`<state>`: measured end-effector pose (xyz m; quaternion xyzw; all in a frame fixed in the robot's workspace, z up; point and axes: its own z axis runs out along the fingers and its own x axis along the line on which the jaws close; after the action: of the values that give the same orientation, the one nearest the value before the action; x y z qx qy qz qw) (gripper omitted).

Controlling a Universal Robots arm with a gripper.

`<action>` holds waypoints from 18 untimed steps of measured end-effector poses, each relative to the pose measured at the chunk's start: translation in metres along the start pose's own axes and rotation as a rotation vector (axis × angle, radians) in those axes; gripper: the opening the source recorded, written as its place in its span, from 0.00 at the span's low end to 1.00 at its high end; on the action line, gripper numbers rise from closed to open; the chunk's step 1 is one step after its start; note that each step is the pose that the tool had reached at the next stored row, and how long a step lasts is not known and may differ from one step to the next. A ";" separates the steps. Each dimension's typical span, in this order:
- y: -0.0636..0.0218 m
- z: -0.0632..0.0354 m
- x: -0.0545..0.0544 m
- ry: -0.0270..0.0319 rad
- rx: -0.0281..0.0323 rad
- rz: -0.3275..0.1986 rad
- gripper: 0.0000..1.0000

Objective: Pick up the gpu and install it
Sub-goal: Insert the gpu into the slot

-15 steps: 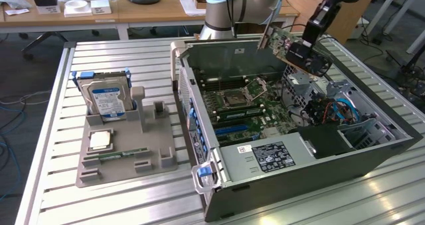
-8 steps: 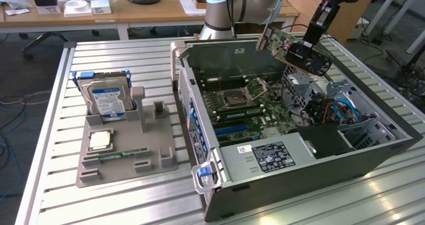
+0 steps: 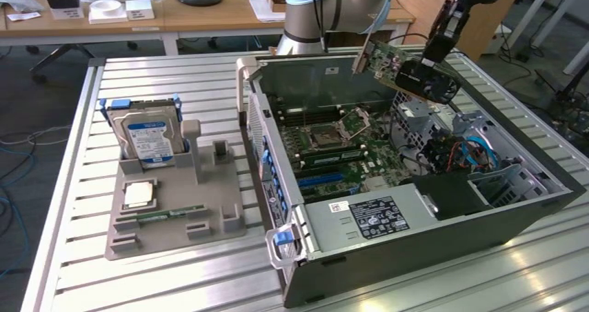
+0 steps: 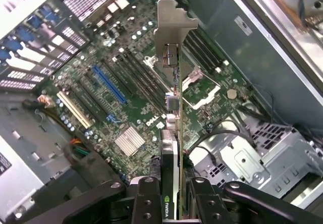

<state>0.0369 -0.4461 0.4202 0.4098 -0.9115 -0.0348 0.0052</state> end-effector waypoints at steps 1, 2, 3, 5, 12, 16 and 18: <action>0.0000 0.0000 0.000 0.0010 -0.0003 -0.015 0.27; 0.0000 0.0000 0.000 0.0021 -0.0006 -0.031 0.27; 0.0000 0.0000 0.000 0.0032 -0.0009 -0.046 0.27; 0.0000 0.0000 0.000 0.0051 -0.0015 -0.075 0.27; 0.0000 0.0000 0.000 0.0128 -0.0036 -0.187 0.27; 0.0001 0.0000 0.000 0.0175 -0.0050 -0.259 0.27; 0.0000 0.0000 0.000 0.0200 -0.0056 -0.294 0.27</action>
<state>0.0369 -0.4460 0.4201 0.5392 -0.8414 -0.0336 0.0102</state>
